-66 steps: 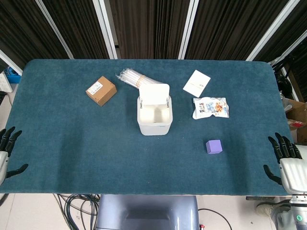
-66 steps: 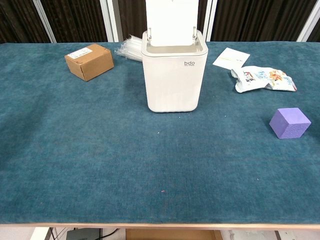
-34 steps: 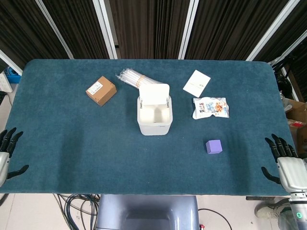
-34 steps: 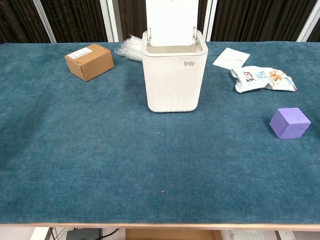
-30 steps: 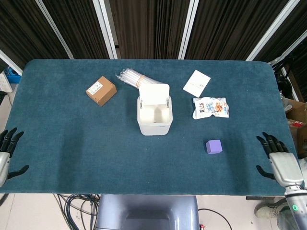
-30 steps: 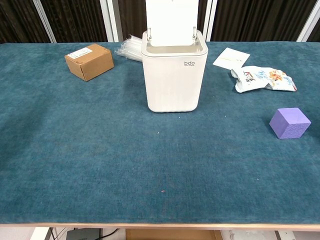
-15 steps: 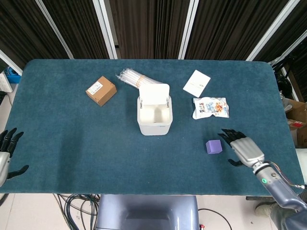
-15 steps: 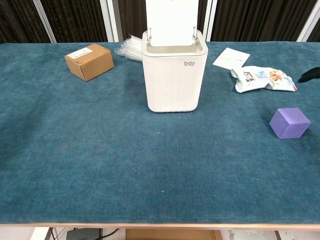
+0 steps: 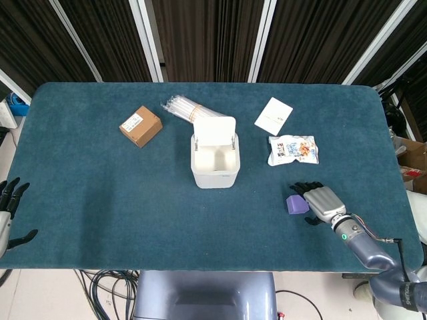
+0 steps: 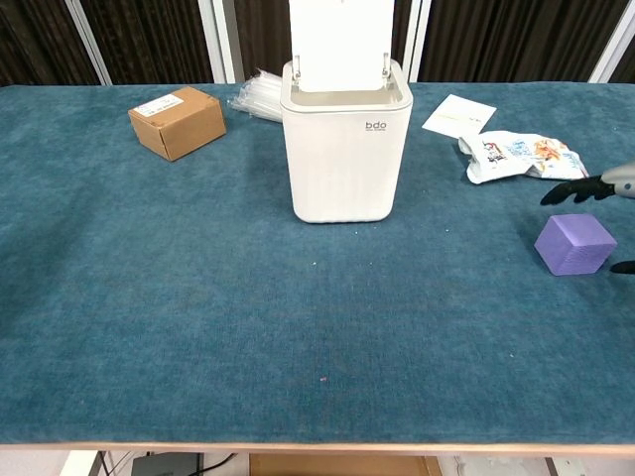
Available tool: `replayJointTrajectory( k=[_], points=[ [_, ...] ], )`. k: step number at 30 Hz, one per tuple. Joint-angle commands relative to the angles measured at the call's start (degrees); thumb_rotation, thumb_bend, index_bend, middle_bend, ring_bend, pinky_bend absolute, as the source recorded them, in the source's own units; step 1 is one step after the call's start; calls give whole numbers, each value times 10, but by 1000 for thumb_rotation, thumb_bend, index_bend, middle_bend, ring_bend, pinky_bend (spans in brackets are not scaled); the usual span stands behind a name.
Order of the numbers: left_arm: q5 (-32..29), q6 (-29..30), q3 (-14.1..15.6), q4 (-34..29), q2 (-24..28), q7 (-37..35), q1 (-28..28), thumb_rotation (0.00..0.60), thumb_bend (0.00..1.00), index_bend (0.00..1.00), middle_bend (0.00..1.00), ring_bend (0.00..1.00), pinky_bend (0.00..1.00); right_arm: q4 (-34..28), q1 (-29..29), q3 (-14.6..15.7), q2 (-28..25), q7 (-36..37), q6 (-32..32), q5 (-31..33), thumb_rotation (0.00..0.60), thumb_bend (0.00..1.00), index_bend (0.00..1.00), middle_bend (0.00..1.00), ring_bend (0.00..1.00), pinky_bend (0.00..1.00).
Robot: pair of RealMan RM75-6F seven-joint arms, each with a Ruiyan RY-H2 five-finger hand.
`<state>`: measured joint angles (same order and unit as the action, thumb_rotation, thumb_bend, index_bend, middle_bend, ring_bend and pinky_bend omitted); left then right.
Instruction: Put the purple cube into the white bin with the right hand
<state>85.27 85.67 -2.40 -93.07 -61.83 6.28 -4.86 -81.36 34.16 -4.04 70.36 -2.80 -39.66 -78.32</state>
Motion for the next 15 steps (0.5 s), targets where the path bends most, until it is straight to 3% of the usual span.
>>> replayJointTrajectory(
  k=[1,7,15],
  points=[
    [1,1,0,-1,0,0,1,600,48,157,112,0,0,9,4,4,10,6,1,1,600,149,144,223,187,162],
    [-2,-1,0,0,-1,2,0,600,49,169,112,0,0,32,12,0,35,17,-11,0,600,162,282,340,278,202],
    [-4,-1,-1,0,0,3,0,600,49,186,112,0,0,44,13,-14,42,53,-42,1,600,355,532,484,413,269]
  ],
)
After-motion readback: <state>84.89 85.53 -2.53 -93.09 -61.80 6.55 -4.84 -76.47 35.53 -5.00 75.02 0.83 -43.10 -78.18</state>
